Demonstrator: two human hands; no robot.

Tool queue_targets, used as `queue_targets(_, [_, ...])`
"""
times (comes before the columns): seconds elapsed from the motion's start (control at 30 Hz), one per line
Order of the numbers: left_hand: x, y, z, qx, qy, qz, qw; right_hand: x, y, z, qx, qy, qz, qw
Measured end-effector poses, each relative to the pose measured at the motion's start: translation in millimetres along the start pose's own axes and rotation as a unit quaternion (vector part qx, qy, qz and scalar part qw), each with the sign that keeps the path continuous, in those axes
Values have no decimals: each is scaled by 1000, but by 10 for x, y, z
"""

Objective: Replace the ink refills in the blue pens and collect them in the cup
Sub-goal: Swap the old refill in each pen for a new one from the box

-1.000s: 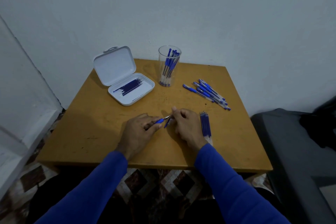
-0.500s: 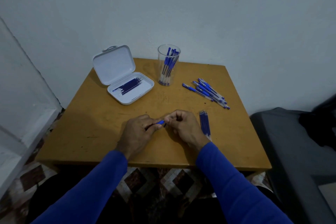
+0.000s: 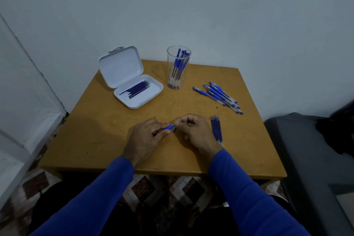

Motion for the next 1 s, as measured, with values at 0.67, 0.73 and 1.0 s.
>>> queue_targets(0.67, [1, 7, 11, 1, -1, 7, 1000, 20, -80, -19, 23, 0, -9, 1000])
queue_targets(0.73, [4, 5, 11, 3, 1, 6, 1000, 8, -102, -32, 34, -7, -5, 999])
queue_targets(1.0, [5, 2, 20, -1, 10, -3, 1000, 22, -118, -13, -39, -14, 3, 999])
Point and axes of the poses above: each hand's wrist, its own x-axis away from the middle knuckle, its own z-axis out of the back of the hand, y = z × x, the point moved 7 cm from there along -x, towards the middle knuckle, and after that the axes turned 14 degrees about -y, right-handed, at the moved point
